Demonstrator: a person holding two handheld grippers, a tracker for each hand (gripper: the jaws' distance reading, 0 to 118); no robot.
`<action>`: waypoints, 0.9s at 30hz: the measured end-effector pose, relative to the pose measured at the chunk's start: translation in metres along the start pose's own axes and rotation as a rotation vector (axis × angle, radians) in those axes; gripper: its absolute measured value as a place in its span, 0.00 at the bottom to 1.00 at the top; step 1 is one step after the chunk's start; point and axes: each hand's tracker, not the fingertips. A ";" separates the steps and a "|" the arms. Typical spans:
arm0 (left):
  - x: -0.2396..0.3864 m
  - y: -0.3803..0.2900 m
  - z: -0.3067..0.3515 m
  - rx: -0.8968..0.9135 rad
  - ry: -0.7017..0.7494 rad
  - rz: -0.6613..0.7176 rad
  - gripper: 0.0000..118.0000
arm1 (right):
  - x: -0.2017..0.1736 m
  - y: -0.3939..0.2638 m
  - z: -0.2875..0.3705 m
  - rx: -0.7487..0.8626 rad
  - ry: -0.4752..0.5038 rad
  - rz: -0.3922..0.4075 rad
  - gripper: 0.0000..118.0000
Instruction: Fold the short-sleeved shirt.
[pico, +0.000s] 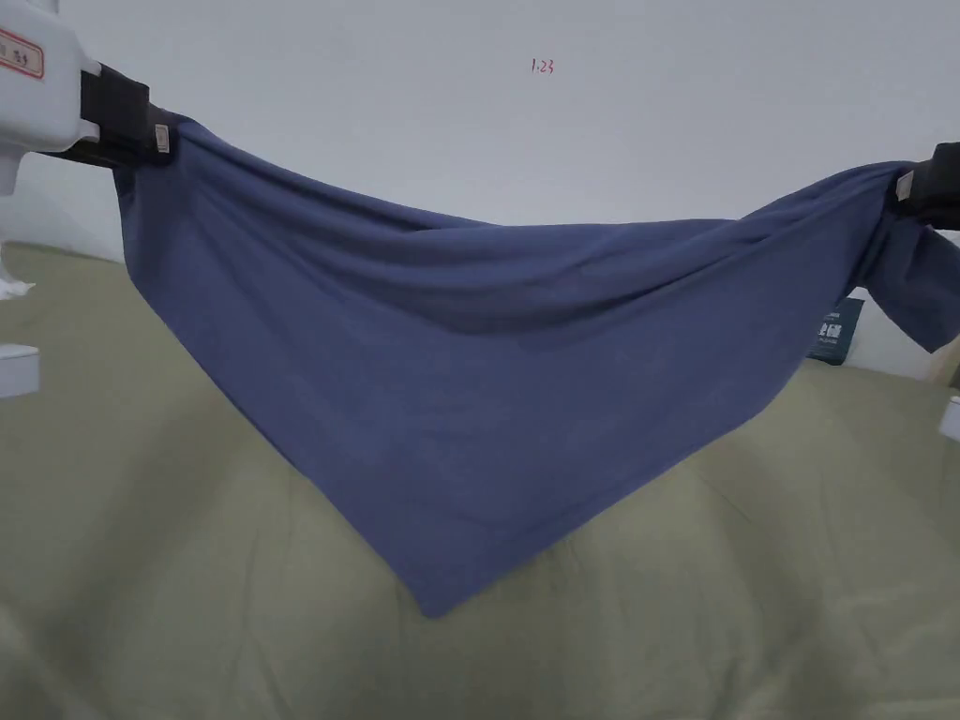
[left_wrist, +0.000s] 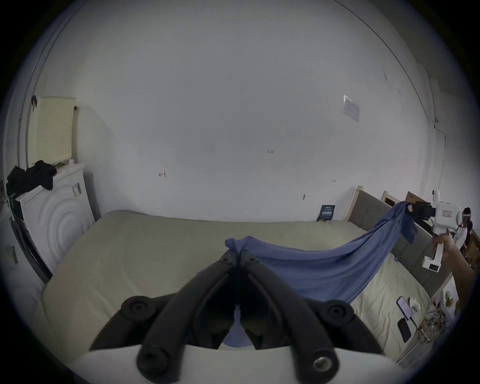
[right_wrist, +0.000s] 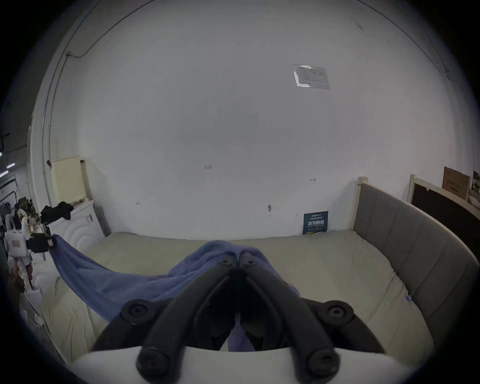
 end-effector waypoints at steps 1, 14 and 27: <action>-0.003 -0.004 -0.003 -0.004 0.000 0.002 0.00 | 0.001 -0.003 -0.001 0.000 -0.005 -0.010 0.02; -0.027 -0.082 0.013 -0.104 -0.075 0.040 0.00 | 0.025 -0.084 0.024 -0.089 0.032 -0.059 0.02; -0.039 -0.209 0.055 -0.266 -0.139 0.141 0.00 | 0.047 -0.217 0.064 -0.330 0.040 -0.099 0.02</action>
